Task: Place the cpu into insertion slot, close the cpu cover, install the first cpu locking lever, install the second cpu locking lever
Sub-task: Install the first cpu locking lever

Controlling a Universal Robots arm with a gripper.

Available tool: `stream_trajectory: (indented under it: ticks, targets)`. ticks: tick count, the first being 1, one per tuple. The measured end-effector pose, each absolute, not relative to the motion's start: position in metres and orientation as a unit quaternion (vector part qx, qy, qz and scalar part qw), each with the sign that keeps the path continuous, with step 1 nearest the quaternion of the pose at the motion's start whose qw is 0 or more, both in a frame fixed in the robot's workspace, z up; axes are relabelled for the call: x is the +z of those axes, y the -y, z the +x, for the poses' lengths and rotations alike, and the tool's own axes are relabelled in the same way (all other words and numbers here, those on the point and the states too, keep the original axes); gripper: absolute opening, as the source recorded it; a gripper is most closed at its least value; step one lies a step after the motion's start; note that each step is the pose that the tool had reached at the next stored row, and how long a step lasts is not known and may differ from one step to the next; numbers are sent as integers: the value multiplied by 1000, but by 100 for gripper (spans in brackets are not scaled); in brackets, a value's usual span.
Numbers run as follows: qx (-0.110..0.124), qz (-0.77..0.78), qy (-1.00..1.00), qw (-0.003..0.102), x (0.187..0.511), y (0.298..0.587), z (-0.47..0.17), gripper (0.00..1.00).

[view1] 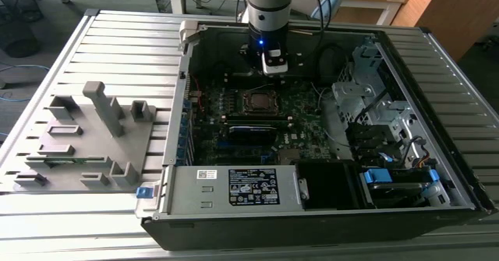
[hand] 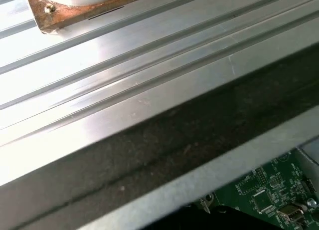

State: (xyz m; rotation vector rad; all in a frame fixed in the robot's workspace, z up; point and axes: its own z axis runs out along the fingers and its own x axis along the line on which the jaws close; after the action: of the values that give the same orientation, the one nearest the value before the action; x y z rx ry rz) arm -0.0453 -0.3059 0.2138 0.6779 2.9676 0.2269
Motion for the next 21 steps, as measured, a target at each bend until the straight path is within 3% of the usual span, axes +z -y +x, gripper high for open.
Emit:
stream_trajectory:
  ticks: [10, 21]
  targets:
    - [75, 222, -971, 47, 227, 306, -46, 10]
    - [92, 221, -969, 66, 225, 313, -56, 10]
